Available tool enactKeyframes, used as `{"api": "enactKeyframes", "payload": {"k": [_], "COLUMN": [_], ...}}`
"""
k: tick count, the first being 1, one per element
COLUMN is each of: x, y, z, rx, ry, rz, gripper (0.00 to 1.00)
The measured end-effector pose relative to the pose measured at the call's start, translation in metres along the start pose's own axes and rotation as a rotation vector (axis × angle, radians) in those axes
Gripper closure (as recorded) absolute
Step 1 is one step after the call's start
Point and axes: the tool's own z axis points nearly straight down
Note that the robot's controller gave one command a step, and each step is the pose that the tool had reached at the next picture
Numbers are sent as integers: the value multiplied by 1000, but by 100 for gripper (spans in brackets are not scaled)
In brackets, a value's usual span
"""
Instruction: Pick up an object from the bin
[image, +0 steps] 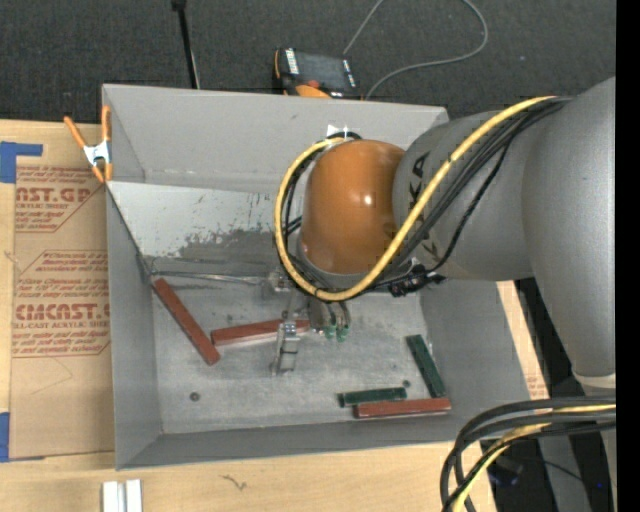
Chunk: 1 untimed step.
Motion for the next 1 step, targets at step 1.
{"api": "enactKeyframes", "payload": {"k": [1], "x": [-23], "y": [-21], "z": [87], "rx": [1], "ry": [11], "rz": [-142], "gripper": [0]}}
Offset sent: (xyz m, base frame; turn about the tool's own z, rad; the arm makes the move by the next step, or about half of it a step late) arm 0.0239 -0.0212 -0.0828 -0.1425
